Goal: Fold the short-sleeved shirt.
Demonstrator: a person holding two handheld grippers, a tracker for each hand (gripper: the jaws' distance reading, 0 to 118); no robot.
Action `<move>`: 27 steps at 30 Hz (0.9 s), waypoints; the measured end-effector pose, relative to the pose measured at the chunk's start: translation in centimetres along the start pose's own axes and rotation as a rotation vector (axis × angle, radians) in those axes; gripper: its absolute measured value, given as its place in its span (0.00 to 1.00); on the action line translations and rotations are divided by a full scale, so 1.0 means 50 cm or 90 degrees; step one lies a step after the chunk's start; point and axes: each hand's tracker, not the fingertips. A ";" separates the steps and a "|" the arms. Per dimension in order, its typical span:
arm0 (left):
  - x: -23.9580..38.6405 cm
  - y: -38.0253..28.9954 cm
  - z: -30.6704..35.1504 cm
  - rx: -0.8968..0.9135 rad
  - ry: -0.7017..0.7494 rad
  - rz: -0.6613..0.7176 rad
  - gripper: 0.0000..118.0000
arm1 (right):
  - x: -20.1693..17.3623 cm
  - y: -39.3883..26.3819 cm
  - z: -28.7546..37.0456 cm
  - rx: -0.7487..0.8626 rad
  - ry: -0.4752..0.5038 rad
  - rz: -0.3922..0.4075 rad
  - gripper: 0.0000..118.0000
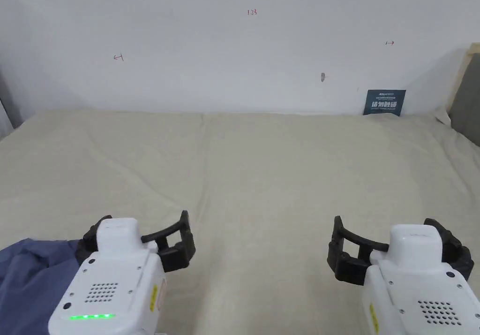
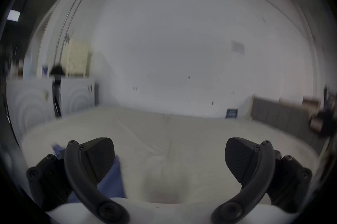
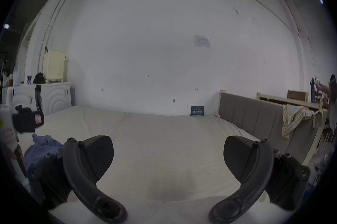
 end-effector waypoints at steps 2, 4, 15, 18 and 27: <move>0.014 -0.010 0.006 0.006 0.010 -0.028 1.00 | -0.003 -0.005 0.003 -0.006 -0.002 0.010 1.00; 0.009 -0.018 0.010 0.009 0.001 -0.023 1.00 | -0.003 -0.009 0.006 -0.010 -0.001 0.017 1.00; 0.006 -0.019 0.007 0.002 0.004 -0.024 1.00 | -0.009 -0.008 0.007 -0.022 0.007 0.017 1.00; 0.005 -0.020 0.010 0.005 0.000 -0.030 1.00 | -0.008 -0.008 0.004 -0.023 0.009 0.016 1.00; 0.007 -0.018 0.012 0.013 -0.003 -0.035 1.00 | -0.010 -0.007 0.000 -0.031 0.014 0.008 1.00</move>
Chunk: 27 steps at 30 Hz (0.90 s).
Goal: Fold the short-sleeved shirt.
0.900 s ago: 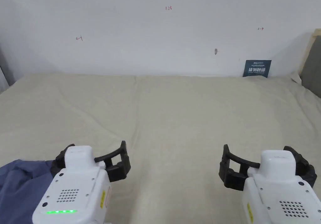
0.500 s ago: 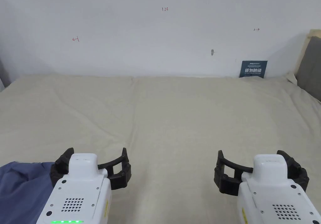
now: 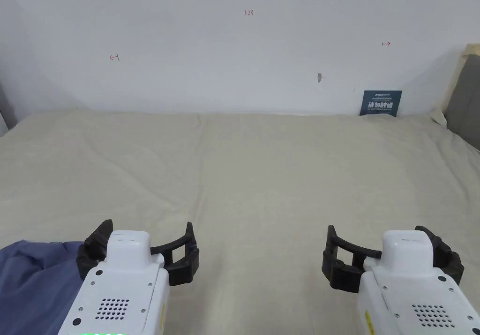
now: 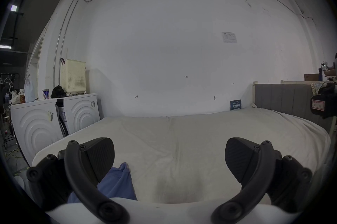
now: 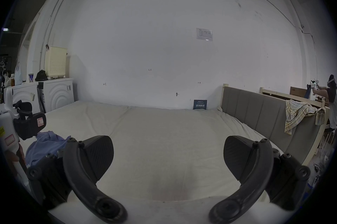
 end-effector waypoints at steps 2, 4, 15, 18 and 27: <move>0.000 0.001 0.000 0.002 0.003 -0.003 1.00 | -0.001 0.001 0.000 0.001 -0.001 0.002 1.00; 0.001 0.001 0.000 0.002 0.004 -0.005 1.00 | -0.002 0.001 0.001 0.001 -0.002 0.004 1.00; -0.004 0.011 0.005 0.000 -0.005 0.014 0.87 | 0.000 0.006 0.001 -0.009 -0.005 -0.003 0.95; -0.001 0.018 0.004 -0.007 -0.006 0.020 0.34 | -0.003 0.010 0.006 0.002 -0.028 -0.004 0.19; -0.017 0.024 0.002 -0.016 0.006 0.044 0.00 | 0.013 0.024 0.006 0.005 -0.021 -0.010 0.00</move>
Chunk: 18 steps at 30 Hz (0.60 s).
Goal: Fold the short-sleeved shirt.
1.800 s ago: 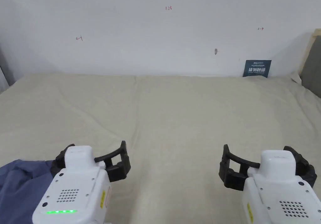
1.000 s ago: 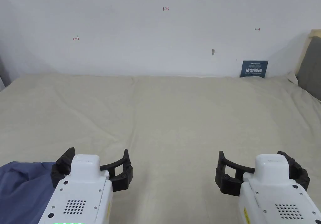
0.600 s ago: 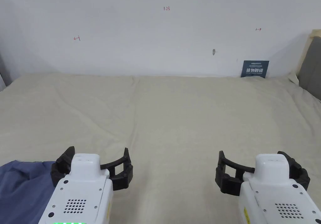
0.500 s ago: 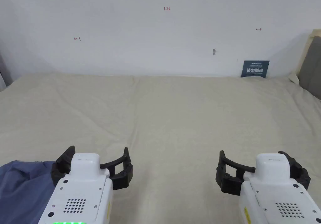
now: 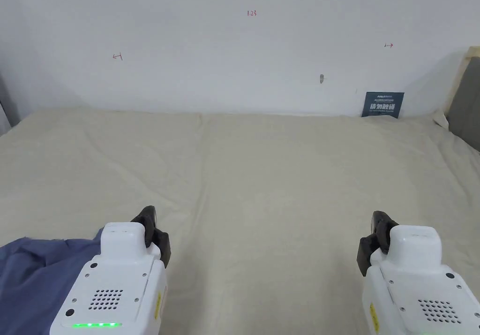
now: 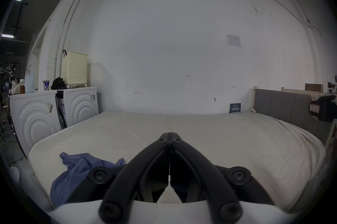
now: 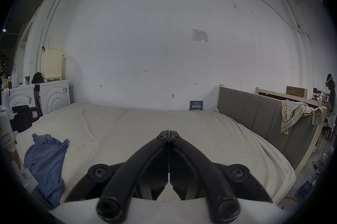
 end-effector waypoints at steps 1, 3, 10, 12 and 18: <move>-0.007 -0.001 0.003 -0.002 0.001 0.002 0.00 | -0.003 0.002 -0.001 -0.002 0.005 -0.002 0.00; -0.032 -0.004 0.016 -0.003 0.020 0.003 0.00 | -0.020 0.005 -0.008 -0.004 0.021 -0.009 0.00; -0.188 -0.013 0.090 -0.019 0.148 -0.008 0.00 | -0.176 0.017 -0.027 0.005 0.158 0.008 0.00; -0.241 -0.011 0.120 -0.026 0.187 -0.008 0.00 | -0.236 0.016 -0.031 0.006 0.202 0.012 0.00; -0.398 -0.001 0.212 -0.049 0.310 0.005 0.00 | -0.393 0.012 -0.019 0.003 0.323 0.015 0.00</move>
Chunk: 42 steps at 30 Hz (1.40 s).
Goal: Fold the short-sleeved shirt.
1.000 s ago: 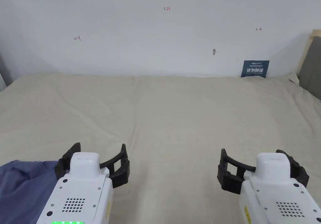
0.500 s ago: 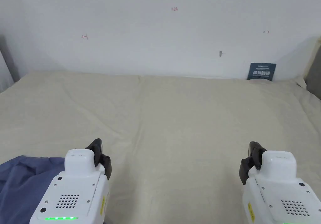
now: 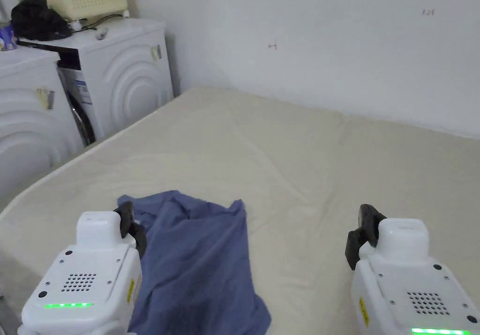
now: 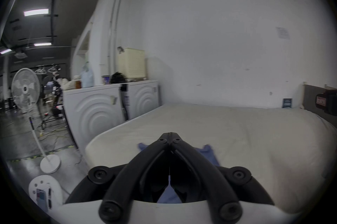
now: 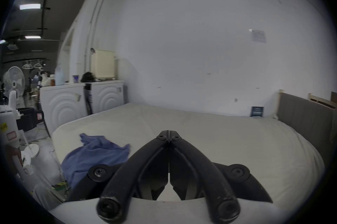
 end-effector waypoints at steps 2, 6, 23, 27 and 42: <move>-0.052 0.002 0.000 -0.016 0.025 0.011 0.00 | -0.036 -0.004 -0.018 -0.003 0.025 -0.001 0.00; -0.127 -0.002 -0.005 -0.047 0.055 0.039 0.00 | -0.086 -0.011 -0.040 -0.012 0.061 0.002 0.00; -0.083 -0.087 -0.269 -0.356 -0.057 0.093 0.95 | -0.024 -0.042 -0.082 -0.054 0.003 0.037 0.00; -0.013 -0.160 -0.368 -0.454 -0.086 0.046 0.95 | 0.014 -0.058 -0.086 -0.074 -0.036 0.042 0.00; 0.087 -0.273 -0.450 -0.548 -0.109 -0.007 0.03 | 0.124 -0.119 -0.058 -0.146 -0.131 0.029 0.00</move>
